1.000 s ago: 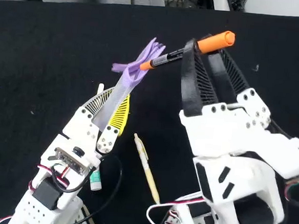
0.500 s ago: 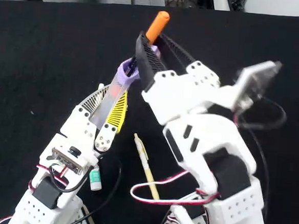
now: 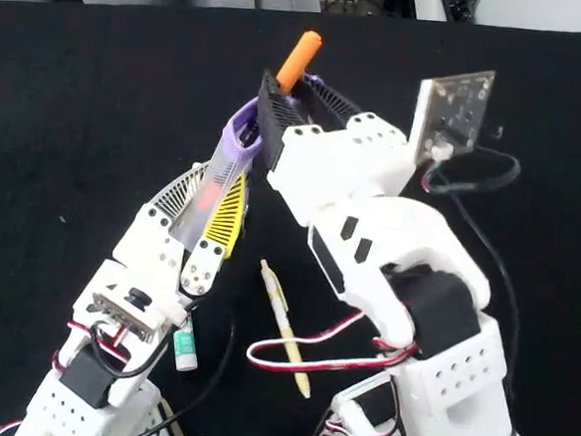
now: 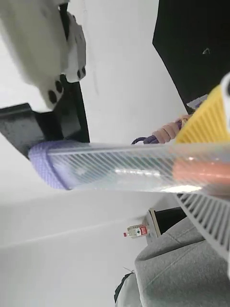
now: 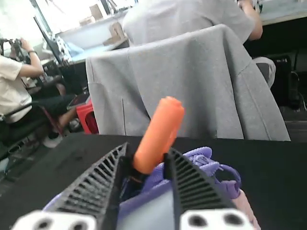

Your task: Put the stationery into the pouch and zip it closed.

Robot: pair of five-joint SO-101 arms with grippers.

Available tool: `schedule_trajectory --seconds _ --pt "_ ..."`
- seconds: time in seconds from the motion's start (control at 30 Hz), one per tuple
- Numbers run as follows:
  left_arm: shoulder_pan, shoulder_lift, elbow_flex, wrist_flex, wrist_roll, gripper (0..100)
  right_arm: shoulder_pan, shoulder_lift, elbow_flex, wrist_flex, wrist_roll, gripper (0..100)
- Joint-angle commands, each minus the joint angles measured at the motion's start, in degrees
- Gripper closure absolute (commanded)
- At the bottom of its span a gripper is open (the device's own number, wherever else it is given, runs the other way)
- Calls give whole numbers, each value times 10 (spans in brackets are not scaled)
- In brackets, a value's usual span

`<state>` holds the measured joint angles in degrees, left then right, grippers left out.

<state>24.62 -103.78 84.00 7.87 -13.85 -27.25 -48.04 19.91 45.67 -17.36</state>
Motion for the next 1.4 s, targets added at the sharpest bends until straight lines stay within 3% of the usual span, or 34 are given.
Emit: schedule_trajectory --seconds 0.0,0.17,0.57,0.73,0.97,1.2,1.37 --pt "1 -9 -55 -20 -6 972 -43 29 -70 67 47 828" --pt "-1 -9 -58 -20 -6 972 -92 34 -131 116 136 769" --pt "-2 -9 -58 -18 -6 973 -90 29 -326 237 222 734" --pt "-2 -9 -58 -18 -6 973 -34 34 -323 216 224 736" --pt "-2 -9 -60 -20 -6 973 135 29 -317 211 237 734" --pt "12 -8 -67 -77 12 972 151 29 -340 290 462 736" --pt "42 -8 -67 -120 58 972 151 29 -403 443 559 736"
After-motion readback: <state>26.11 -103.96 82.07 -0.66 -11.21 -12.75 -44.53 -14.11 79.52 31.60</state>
